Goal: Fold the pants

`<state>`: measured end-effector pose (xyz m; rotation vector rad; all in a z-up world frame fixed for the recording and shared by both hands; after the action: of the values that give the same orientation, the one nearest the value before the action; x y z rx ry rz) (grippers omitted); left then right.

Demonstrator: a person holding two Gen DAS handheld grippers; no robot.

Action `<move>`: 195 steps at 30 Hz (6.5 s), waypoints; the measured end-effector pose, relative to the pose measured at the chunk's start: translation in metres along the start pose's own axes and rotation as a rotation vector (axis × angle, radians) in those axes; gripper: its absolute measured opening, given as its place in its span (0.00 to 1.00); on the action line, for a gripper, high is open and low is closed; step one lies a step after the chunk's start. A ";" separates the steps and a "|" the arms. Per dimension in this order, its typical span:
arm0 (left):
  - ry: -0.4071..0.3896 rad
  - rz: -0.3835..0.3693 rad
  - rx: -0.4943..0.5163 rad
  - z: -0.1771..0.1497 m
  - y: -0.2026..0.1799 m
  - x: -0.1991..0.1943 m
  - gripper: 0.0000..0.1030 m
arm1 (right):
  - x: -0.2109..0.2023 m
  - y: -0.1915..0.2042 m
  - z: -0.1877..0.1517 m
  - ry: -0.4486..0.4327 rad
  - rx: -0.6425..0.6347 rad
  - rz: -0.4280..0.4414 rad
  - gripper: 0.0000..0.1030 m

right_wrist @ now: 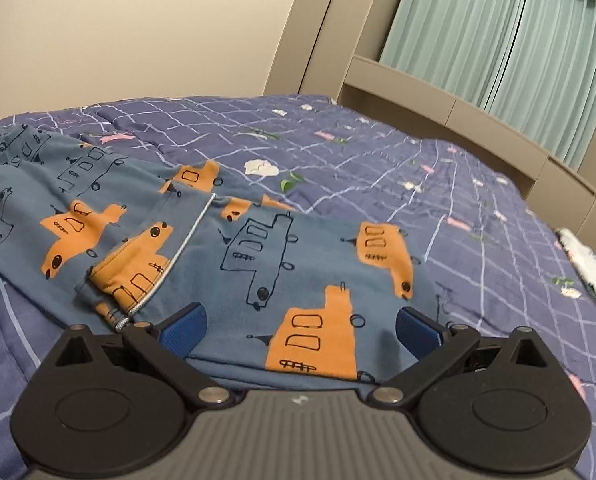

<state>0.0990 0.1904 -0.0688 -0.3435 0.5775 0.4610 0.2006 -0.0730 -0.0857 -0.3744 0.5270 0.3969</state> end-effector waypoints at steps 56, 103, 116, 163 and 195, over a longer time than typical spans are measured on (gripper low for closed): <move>0.043 -0.077 -0.107 0.003 -0.006 0.029 0.99 | 0.001 -0.006 -0.004 -0.002 0.044 0.032 1.00; -0.092 -0.066 -0.234 0.023 -0.008 0.001 0.16 | 0.002 -0.006 -0.004 -0.004 0.050 0.035 1.00; -0.220 -0.297 0.070 0.054 -0.122 -0.045 0.15 | -0.015 -0.030 0.001 -0.047 0.147 0.046 1.00; 0.012 -0.483 0.560 -0.042 -0.331 -0.005 0.16 | -0.043 -0.164 -0.070 0.009 0.479 -0.235 1.00; 0.039 -0.361 0.250 -0.010 -0.230 -0.009 0.99 | -0.052 -0.154 -0.071 0.046 0.467 -0.250 1.00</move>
<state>0.2045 -0.0109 -0.0293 -0.2109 0.5893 0.0333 0.2003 -0.2507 -0.0773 0.0042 0.5912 0.0180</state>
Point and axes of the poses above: each gripper's, at about its wrist camera, not at the fingertips, and x roughly the way its jaws point, y to its left, z to its top, the point moved 5 cm from there along x, roughly the way its jaws point, and after that the axes turned 4 degrees about z, right-handed, at the moved point
